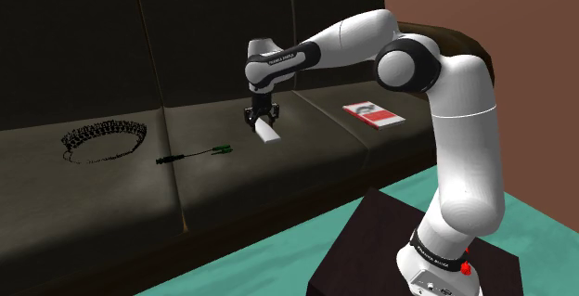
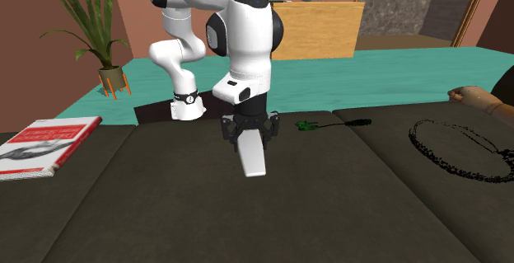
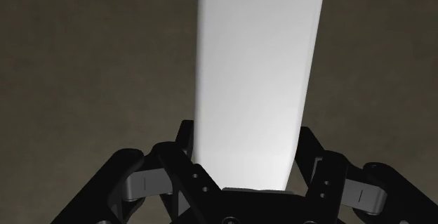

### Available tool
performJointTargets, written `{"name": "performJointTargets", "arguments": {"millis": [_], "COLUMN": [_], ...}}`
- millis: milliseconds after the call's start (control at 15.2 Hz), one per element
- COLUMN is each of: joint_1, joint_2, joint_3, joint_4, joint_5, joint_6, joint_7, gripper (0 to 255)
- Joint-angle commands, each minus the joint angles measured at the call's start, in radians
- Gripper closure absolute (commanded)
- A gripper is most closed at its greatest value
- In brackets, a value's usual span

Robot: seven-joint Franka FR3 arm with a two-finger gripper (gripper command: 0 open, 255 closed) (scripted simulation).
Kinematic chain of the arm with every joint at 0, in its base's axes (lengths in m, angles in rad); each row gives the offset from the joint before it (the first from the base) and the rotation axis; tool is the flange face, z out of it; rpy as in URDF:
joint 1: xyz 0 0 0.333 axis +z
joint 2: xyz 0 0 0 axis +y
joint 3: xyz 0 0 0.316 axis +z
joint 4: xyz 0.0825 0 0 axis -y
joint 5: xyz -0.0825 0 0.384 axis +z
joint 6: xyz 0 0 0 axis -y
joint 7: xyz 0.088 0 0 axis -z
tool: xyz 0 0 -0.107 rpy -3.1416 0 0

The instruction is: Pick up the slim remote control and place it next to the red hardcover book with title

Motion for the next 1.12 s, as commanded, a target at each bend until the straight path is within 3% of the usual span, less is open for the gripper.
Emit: {"name": "performJointTargets", "arguments": {"millis": [0, 528, 1056], "joint_1": [0.000, 0.000, 0.000], "joint_2": [0.000, 0.001, -0.026], "joint_3": [0.000, 0.000, 0.000], "joint_4": [0.000, 0.000, 0.067], "joint_5": [0.000, 0.000, 0.000], "joint_6": [0.000, 0.000, -0.094], "joint_7": [0.000, 0.000, 0.000], "gripper": [255, 255, 255]}}
